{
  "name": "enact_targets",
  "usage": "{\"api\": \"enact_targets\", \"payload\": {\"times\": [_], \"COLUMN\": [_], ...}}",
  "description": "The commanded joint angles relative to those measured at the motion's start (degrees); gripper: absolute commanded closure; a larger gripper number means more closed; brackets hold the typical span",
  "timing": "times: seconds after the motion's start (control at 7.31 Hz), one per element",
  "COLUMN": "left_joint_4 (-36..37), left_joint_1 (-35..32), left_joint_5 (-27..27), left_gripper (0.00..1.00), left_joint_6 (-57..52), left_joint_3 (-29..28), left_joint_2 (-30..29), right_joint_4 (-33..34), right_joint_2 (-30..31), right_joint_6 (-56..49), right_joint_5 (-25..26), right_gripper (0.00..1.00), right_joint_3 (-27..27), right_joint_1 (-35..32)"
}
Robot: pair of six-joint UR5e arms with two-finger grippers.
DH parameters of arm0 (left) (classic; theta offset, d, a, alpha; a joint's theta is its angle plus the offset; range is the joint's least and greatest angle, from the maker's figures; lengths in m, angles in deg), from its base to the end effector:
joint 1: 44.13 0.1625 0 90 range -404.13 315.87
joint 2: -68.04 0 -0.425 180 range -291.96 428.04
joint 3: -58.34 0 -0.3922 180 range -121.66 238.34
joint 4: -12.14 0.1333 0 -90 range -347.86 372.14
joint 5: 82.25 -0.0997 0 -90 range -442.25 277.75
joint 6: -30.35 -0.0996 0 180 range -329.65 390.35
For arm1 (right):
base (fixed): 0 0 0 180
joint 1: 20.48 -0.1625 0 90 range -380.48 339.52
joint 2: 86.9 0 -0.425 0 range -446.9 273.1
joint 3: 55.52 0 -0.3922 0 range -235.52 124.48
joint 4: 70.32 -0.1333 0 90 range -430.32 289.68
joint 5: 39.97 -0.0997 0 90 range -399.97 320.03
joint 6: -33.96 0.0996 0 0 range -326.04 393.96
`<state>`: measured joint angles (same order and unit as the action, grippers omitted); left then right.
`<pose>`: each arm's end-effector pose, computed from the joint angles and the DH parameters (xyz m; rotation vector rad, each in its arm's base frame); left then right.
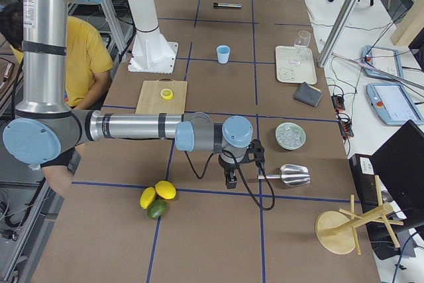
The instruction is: Squeeze lemon into cup
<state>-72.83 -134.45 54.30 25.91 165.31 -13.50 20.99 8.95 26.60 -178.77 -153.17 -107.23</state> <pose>-0.0634 -0.4287 0.5872 0.0911 0.8094 0.0926 0.0328 -0.4515 0.6377 0.0386 -0.8521 -0.1775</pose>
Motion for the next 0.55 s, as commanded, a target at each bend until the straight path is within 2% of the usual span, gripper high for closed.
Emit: {"api": "enact_targets", "payload": {"times": [0.0,0.27,0.41], "left_joint_4": [0.0,-0.1,-0.2], "left_joint_1": [0.1,0.1,0.1], "left_joint_5": [0.0,0.0,0.0], "left_gripper": [0.0,0.0,0.0], "left_joint_6": [-0.1,-0.1,-0.1], "left_joint_3": [0.1,0.1,0.2], "left_joint_2": [0.1,0.2,0.1], "right_joint_4": [0.0,-0.2,-1.8], "right_joint_2": [0.5,0.5,0.7], "right_joint_6": [0.2,4.0,12.1], "right_joint_5": [-2.9,-6.3,-6.6], "right_gripper": [0.0,0.0,0.0], "right_joint_3": [-0.3,-1.3,-4.4], "right_joint_1": [0.0,0.3,2.9]}}
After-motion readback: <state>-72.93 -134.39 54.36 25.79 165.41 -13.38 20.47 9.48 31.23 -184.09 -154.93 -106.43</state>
